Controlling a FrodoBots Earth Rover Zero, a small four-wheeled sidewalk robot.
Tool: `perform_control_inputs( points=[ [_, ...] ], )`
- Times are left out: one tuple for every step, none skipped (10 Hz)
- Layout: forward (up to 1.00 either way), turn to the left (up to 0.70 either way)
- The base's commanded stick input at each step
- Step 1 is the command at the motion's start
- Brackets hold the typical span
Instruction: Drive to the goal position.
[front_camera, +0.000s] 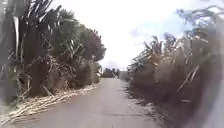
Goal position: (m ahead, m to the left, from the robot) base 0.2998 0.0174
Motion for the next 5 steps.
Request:
perform_control_inputs(
  points=[
    [0.70, 0.00],
    [0.70, 0.00],
    [0.70, 0.00],
    [0.70, -0.12],
    [0.70, -0.12]
  ],
)
